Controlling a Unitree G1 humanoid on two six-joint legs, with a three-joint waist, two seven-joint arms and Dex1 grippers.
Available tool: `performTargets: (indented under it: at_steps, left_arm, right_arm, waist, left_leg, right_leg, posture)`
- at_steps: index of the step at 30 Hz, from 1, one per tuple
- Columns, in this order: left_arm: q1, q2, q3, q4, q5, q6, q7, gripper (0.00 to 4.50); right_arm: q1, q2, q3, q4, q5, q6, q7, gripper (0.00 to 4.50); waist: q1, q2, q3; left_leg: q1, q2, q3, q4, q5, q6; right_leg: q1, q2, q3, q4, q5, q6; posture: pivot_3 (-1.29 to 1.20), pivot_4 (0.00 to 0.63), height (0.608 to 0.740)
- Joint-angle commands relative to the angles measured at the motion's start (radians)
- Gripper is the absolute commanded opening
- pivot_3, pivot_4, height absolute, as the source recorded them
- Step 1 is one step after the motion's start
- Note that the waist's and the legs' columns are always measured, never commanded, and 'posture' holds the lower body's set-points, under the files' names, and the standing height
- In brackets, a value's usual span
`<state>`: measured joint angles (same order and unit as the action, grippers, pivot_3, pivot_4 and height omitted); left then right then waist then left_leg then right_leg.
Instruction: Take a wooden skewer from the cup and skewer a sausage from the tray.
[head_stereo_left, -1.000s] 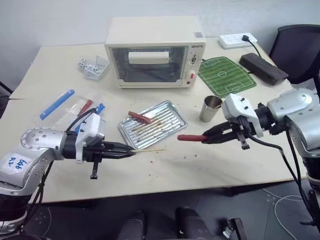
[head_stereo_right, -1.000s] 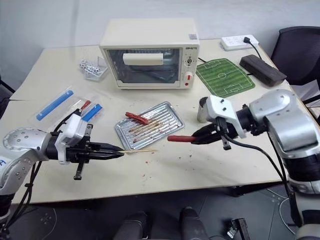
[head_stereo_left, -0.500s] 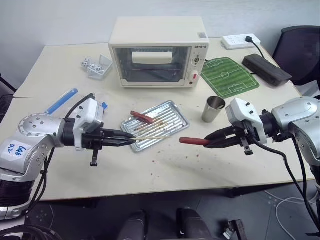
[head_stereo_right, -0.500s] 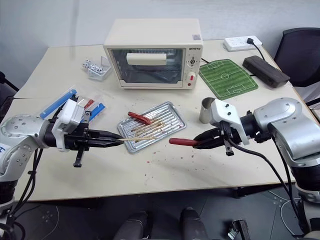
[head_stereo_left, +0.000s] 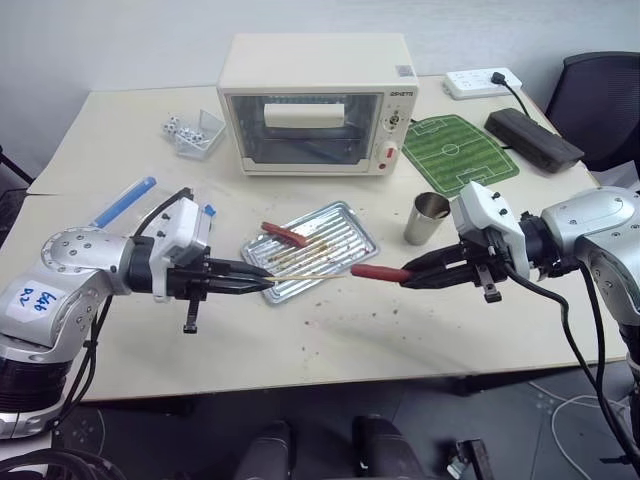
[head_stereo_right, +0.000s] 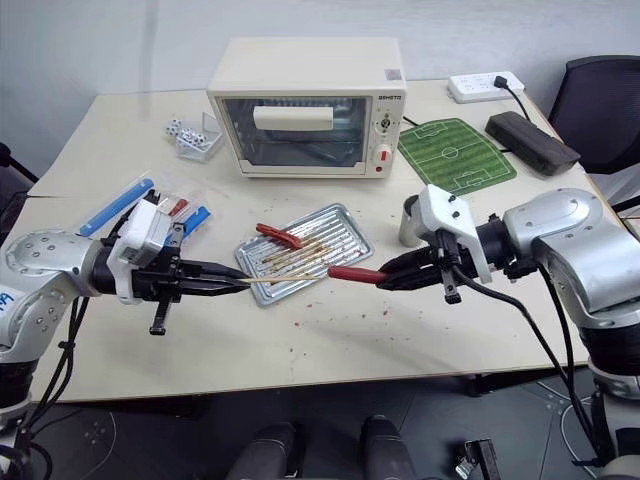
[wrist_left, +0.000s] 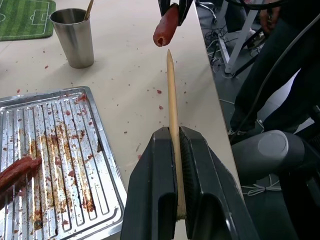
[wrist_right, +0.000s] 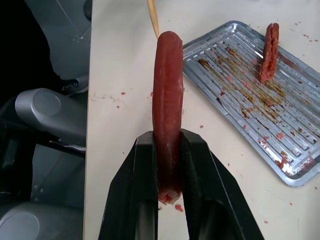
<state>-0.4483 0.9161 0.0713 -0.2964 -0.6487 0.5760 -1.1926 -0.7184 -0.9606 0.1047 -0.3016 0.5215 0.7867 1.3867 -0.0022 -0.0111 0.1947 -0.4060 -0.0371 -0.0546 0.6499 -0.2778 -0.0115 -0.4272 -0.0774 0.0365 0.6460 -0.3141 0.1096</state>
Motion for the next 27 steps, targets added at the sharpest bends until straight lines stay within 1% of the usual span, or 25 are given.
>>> performTargets:
  at_steps: [1,8,14,20,27]
  left_arm:
    - [-0.021,-0.007,0.005,-0.011,0.005,-0.014,0.003,0.00]
    - [-0.041,-0.011,0.000,-0.004,0.008,-0.011,-0.004,0.00]
    - [-0.044,0.007,0.011,0.008,0.012,-0.013,-0.019,0.00]
    - [-0.048,0.017,0.014,0.021,0.018,-0.018,-0.028,0.00]
    - [-0.062,0.008,0.005,0.026,0.026,-0.019,-0.029,0.00]
  right_arm:
    - [-0.005,-0.005,-0.022,-0.050,0.037,0.011,-0.013,0.55]
    - [0.018,-0.014,-0.018,-0.068,0.048,0.002,-0.024,0.55]
    - [0.044,-0.037,-0.013,-0.016,0.008,-0.045,-0.017,0.55]
    - [0.054,-0.046,-0.018,0.010,0.001,-0.062,-0.009,0.55]
    - [0.035,-0.029,-0.017,-0.011,0.020,-0.044,-0.024,0.55]
  waist:
    - [0.000,0.000,0.000]
    - [0.000,0.000,0.000]
    - [0.000,0.000,0.000]
    - [-0.001,0.000,0.000]
    - [0.000,0.000,0.000]
  left_leg:
    - [0.000,0.000,0.000,0.000,0.000,0.000]
    - [0.000,0.000,0.000,0.000,0.000,0.000]
    - [0.000,0.000,0.000,0.000,0.000,0.000]
    - [0.000,0.000,0.000,0.000,0.000,0.000]
    - [0.000,0.000,0.000,0.000,0.000,0.000]
  right_leg:
    - [0.000,0.000,0.000,0.000,0.000,0.000]
    - [0.000,0.000,0.000,0.000,0.000,0.000]
    - [0.000,0.000,0.000,0.000,0.000,0.000]
    - [0.000,0.000,0.000,0.000,0.000,0.000]
    - [0.000,0.000,0.000,0.000,0.000,0.000]
  posture:
    - [0.00,0.150,0.740]
    - [0.00,0.150,0.740]
    - [0.00,0.150,0.740]
    - [0.00,0.150,0.740]
    - [0.00,0.150,0.740]
